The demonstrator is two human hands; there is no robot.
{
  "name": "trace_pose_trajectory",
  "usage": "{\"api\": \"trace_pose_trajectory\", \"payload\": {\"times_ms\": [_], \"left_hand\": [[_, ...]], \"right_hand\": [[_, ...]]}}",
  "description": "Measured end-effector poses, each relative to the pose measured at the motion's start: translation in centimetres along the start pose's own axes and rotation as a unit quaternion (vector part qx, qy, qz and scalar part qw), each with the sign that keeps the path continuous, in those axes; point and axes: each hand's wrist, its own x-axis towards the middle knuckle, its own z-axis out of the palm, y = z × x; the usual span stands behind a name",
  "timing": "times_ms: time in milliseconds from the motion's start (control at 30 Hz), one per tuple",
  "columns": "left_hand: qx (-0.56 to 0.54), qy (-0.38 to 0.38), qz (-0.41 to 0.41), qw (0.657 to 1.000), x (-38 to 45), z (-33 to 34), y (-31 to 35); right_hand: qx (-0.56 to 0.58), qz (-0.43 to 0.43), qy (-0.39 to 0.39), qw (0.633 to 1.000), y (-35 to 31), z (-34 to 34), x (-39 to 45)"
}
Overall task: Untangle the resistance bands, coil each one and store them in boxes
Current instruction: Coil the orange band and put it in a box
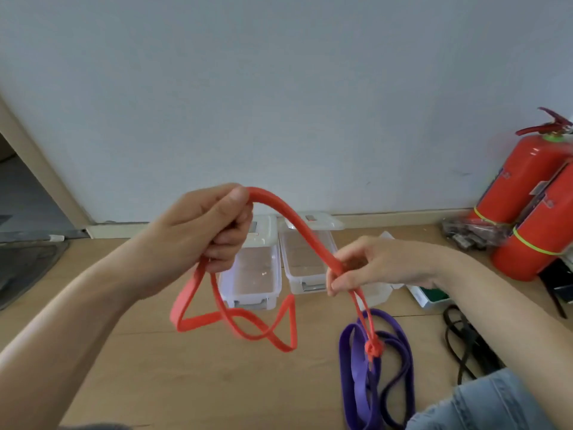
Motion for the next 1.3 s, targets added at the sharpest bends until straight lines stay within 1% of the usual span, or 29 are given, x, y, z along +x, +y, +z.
{"api": "trace_pose_trajectory", "payload": {"times_ms": [33,67,133,167,267,300,367,433,533,600,633,667,733,800,833,900,967,1033,1100,1133,1200,1233,1300], "left_hand": [[0.037,-0.026,-0.029,0.999,0.3,0.6,-0.1],[0.075,-0.047,-0.052,0.995,0.7,1.3,-0.4],[0.128,-0.073,-0.083,0.986,1.6,2.8,-1.5],[0.147,-0.082,-0.093,0.981,2.0,3.2,-2.2],[0.186,-0.104,-0.091,0.973,2.4,3.2,-3.7],[0.208,-0.098,-0.078,0.97,2.3,3.1,-4.3],[0.291,-0.078,-0.068,0.951,2.0,2.8,-5.9],[0.34,-0.076,-0.099,0.932,1.3,2.8,-8.0],[0.345,-0.059,-0.147,0.925,-0.1,2.6,-10.8],[0.352,-0.032,-0.141,0.925,-0.5,2.1,-11.2],[0.346,-0.017,-0.127,0.93,-0.6,1.7,-10.9],[0.328,-0.002,-0.108,0.939,-0.6,1.4,-10.3],[0.264,0.047,-0.057,0.962,-0.6,0.7,-8.7],[0.197,0.102,-0.009,0.975,-0.7,0.1,-7.1],[0.163,0.115,-0.001,0.98,-0.8,-0.2,-6.4],[0.09,0.115,-0.011,0.989,-1.0,-0.6,-5.3],[0.04,0.088,-0.034,0.995,-1.3,-1.0,-4.5],[0.035,0.059,-0.049,0.996,-1.4,-1.1,-3.9],[0.079,0.044,-0.057,0.994,-1.3,-0.6,-4.1],[0.112,0.035,-0.063,0.991,-1.1,0.0,-4.3],[0.162,0.013,-0.081,0.983,-0.4,1.4,-5.0],[0.169,0.003,-0.091,0.981,-0.1,1.9,-5.3],[0.151,0.001,-0.104,0.983,0.4,2.3,-5.8]], "right_hand": [[0.008,0.008,-0.018,1.0,-0.1,0.6,0.4],[0.038,-0.002,-0.015,0.999,-0.2,1.1,0.8],[0.097,-0.06,0.01,0.993,-0.8,1.8,1.5],[0.109,-0.09,0.023,0.99,-1.1,2.0,1.8],[0.107,-0.122,0.087,0.983,-1.7,2.0,2.1],[0.104,-0.128,0.104,0.981,-1.8,1.9,2.2],[0.119,-0.144,0.129,0.974,-1.7,1.6,2.2],[0.171,-0.162,0.161,0.958,-1.5,1.1,2.0],[0.28,-0.194,0.2,0.919,-1.0,0.2,1.6],[0.337,-0.201,0.216,0.894,-0.6,-0.1,1.5],[0.345,-0.196,0.22,0.891,-0.4,-0.1,1.5],[0.327,-0.184,0.226,0.899,-0.1,-0.1,1.4],[0.24,-0.134,0.232,0.933,0.5,-0.2,1.4],[0.171,-0.083,0.211,0.959,1.1,-0.1,1.3],[0.156,-0.069,0.196,0.966,1.3,0.1,1.3],[0.135,-0.052,0.17,0.975,1.6,0.4,1.3],[0.082,-0.031,0.155,0.984,1.7,0.4,1.4],[0.0,-0.008,0.119,0.993,1.7,0.7,1.4],[-0.052,0.021,0.065,0.996,1.6,1.4,1.7],[-0.033,0.011,0.059,0.998,1.1,1.9,1.8],[0.064,-0.05,0.07,0.994,0.2,2.9,2.4],[0.094,-0.087,0.078,0.989,-0.2,3.4,2.7],[0.122,-0.128,0.109,0.978,-1.2,3.7,2.9]]}}
